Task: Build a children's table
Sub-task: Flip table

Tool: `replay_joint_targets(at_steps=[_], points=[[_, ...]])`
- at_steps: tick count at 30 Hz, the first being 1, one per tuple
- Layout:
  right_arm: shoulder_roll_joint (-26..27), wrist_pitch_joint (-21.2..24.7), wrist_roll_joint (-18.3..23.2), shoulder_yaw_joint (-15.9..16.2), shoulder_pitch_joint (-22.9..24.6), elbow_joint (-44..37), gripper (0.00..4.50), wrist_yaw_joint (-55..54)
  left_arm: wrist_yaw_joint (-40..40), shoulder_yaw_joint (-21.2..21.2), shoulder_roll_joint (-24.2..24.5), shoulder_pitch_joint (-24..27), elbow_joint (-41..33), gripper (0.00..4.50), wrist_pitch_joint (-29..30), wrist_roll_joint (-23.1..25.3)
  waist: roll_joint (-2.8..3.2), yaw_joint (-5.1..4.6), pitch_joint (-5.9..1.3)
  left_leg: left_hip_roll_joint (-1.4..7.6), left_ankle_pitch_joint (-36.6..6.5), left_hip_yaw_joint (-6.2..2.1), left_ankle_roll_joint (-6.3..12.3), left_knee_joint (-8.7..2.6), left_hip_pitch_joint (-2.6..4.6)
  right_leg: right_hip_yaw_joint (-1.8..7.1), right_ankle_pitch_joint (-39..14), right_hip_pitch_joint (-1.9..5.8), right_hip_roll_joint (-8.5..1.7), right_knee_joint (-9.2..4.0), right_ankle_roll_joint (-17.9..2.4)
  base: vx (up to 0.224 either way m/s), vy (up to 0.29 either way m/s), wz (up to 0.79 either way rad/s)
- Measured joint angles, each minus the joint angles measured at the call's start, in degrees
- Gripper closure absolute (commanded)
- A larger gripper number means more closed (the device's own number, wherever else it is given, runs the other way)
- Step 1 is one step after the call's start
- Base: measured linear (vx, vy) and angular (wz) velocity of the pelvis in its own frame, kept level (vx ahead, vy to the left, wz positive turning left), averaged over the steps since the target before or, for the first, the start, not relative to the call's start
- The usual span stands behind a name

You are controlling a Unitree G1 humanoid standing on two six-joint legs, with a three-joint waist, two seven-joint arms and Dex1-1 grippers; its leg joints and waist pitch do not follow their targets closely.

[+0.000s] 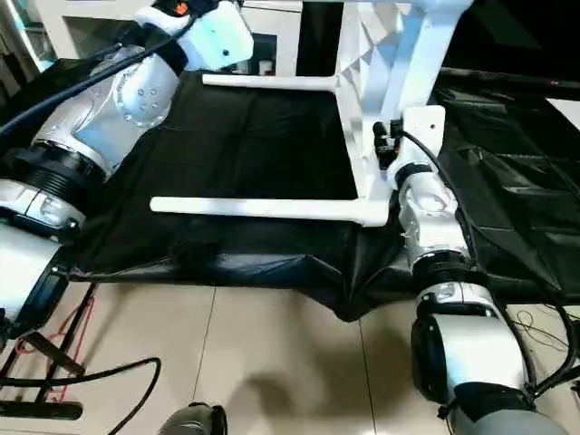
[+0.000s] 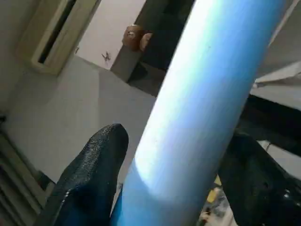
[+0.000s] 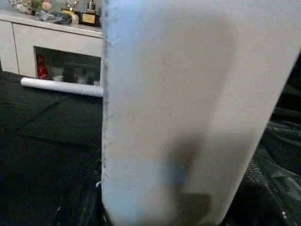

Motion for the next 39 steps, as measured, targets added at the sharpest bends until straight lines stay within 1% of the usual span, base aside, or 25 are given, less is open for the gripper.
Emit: replay_joint_targets(at_steps=[3,4,8,11,14,17,19,21,24,26,28,29,30,32,33,35,37,38,39], points=[[-0.5,-0.04,-0.03,-0.03,-0.57,1.03,2.7,0.01,-2.0,0.62,-0.51,0.0,0.4,1.63,-0.22,-1.58,0.05,0.15,-0.02,-0.02,0.0,0.0,0.0,-0.01,0.01,0.01,0.02,-0.03,-0.03,0.01,-0.03,0.0,0.0,0.0],[-0.58,-0.04,-0.03,-0.04,-0.7,1.25,2.71,0.01,-2.61,0.98,-0.67,0.0,0.4,1.74,-0.22,-1.76,0.05,0.21,-0.02,-0.02,0.0,0.0,0.0,-0.02,0.02,0.0,0.02,-0.02,-0.03,0.01,-0.03,0.0,0.0,0.0],[-0.93,-0.09,-0.36,0.12,-1.12,1.5,2.72,0.01,-5.62,2.18,-0.8,0.04,0.39,1.87,-0.05,-3.58,0.21,0.44,-0.06,-0.02,0.0,0.0,0.0,-0.06,0.03,0.01,0.02,-0.05,-0.03,0.02,-0.03,0.0,0.0,0.0],[-1.45,-0.09,-0.56,0.48,-1.76,1.69,2.72,0.16,-7.5,3.07,-0.98,0.04,0.31,1.9,0.18,-5.22,0.49,0.51,-0.06,-0.04,0.0,0.03,0.0,-0.06,0.02,0.05,0.02,-0.08,-0.04,0.01,-0.03,0.0,0.0,0.0],[-2.76,-0.09,-0.9,0.88,-3.56,1.83,2.73,0.29,-9.37,5.13,-1.42,0.03,-0.14,1.91,1.2,-7.47,0.99,0.65,-0.03,-0.05,0.0,0.16,0.01,-0.09,-0.02,0.09,0.01,-0.18,-0.09,0.01,-0.02,0.0,0.0,0.0],[-5.59,-0.09,-2.4,1.27,-8.07,2.23,2.73,1.0,-11.63,9.2,-2.18,0.03,-1.22,1.91,3.14,-11.74,1.59,1.17,-0.02,-0.06,0.22,0.23,0.34,-0.09,-0.52,0.05,0.01,-0.59,-0.16,0.09,-0.02,0.0,0.0,0.0],[-8.22,-1.06,-3.97,2.03,-11.71,2.2,2.74,1.6,-12.56,12.29,-3.03,0.02,-2.04,1.91,4.82,-15.46,1.72,2.01,-0.06,-0.05,0.37,0.41,0.55,-0.13,-0.59,0.06,0.01,-0.73,-0.21,0.11,-0.03,0.0,0.0,0.0],[-10.41,-2.5,-5.59,2.93,-15.08,1.61,2.74,2.02,-12.56,14.93,-3.57,0.05,-2.61,1.91,5.96,-18.69,1.67,2.5,-0.04,-0.02,0.38,0.45,0.58,-0.08,-0.63,0.05,-0.02,-0.71,-0.22,0.06,-0.05,0.0,0.0,0.0],[-13.14,-2.98,-7.83,4.8,-20.6,2.29,2.74,4.58,-12.59,18.61,-5.27,1.47,-5.25,1.91,9.69,-23.34,1.62,2.73,-0.01,-0.07,0.33,0.56,0.67,0.12,-0.78,0.02,-0.02,-0.7,-0.4,0.02,-0.06,0.0,0.0,0.0],[-13.99,-3.12,-9.25,5.96,-23.4,3.26,2.74,6.61,-12.49,20.25,-5.72,3.86,-8.76,1.91,11.84,-24.99,1.6,2.51,0.0,-0.13,0.27,0.61,0.76,0.24,-0.78,0.04,-0.02,-0.65,-0.5,0.01,-0.06,0.0,0.0,0.0],[-14.5,-3.36,-9.72,6.83,-24.94,3.98,2.74,8.49,-12.18,21.17,-6.24,6.08,-11.96,1.91,13.5,-25.74,1.18,2.3,0.08,-0.15,0.26,0.61,0.77,0.25,-0.78,-0.02,-0.02,-0.63,-0.6,0.01,-0.06,0.0,0.0,0.0],[-14.47,-3.37,-9.76,7.02,-25.42,4.39,2.43,8.96,-12.17,21.46,-6.3,6.76,-13.06,1.91,14.05,-25.78,1.11,2.27,0.07,-0.15,0.26,0.61,0.77,0.26,-0.77,-0.08,0.0,-0.63,-0.67,0.01,-0.07,0.0,0.0,0.0],[-14.28,-3.44,-9.68,6.99,-25.89,4.94,2.24,9.44,-12.18,21.82,-6.36,7.6,-14.27,1.91,14.68,-25.89,1.1,2.24,0.06,-0.21,0.26,0.61,0.77,0.24,-0.76,-0.1,0.01,-0.63,-0.75,0.02,-0.08,0.0,0.0,0.0],[-13.71,-3.77,-8.71,6.12,-26.3,5.8,2.07,10.34,-12.15,22.2,-6.52,8.57,-14.99,1.91,15.37,-26.56,1.08,2.24,0.06,-0.26,0.25,0.66,0.77,0.22,-0.67,-0.1,0.02,-0.68,-0.83,0.05,-0.05,0.0,0.0,0.0],[-13.35,-3.78,-8.5,5.61,-26.62,6.22,1.85,10.42,-11.96,22.3,-6.56,9.03,-15.81,1.91,15.84,-26.57,1.05,2.23,0.06,-0.26,0.25,0.66,0.77,0.21,-0.65,-0.1,0.03,-0.66,-0.83,0.05,-0.04,0.0,0.0,0.0],[-12.94,-3.79,-8.2,5.11,-26.83,6.53,1.71,10.56,-11.83,22.37,-6.52,9.5,-16.62,1.91,16.45,-26.61,1.02,2.19,0.06,-0.25,0.25,0.66,0.77,0.21,-0.58,-0.11,0.04,-0.76,-0.83,0.04,-0.03,0.0,0.0,0.0],[-12.42,-4.05,-6.88,4.35,-27.28,7.68,1.66,11.09,-11.82,22.56,-6.5,10.03,-18.05,1.91,17.91,-26.62,0.9,2.05,0.06,-0.25,0.25,0.67,0.77,0.21,-0.57,-0.11,0.04,-0.77,-0.85,0.04,-0.02,0.0,0.0,0.0],[-12.25,-4.35,-6.61,3.92,-27.29,7.95,1.44,11.25,-11.82,22.56,-6.49,10.13,-18.45,1.91,18.32,-26.62,0.83,2.02,0.06,-0.25,0.25,0.67,0.77,0.21,-0.57,-0.12,0.05,-0.77,-0.86,0.04,-0.01,0.0,0.0,0.0],[-11.91,-4.49,-6.24,3.35,-27.29,8.05,1.35,11.5,-11.82,22.57,-6.44,10.36,-19.09,1.91,18.81,-26.62,0.81,1.93,0.07,-0.25,0.25,0.68,0.77,0.2,-0.57,-0.11,0.05,-0.79,-0.86,0.03,0.0,0.0,0.0,0.0]])
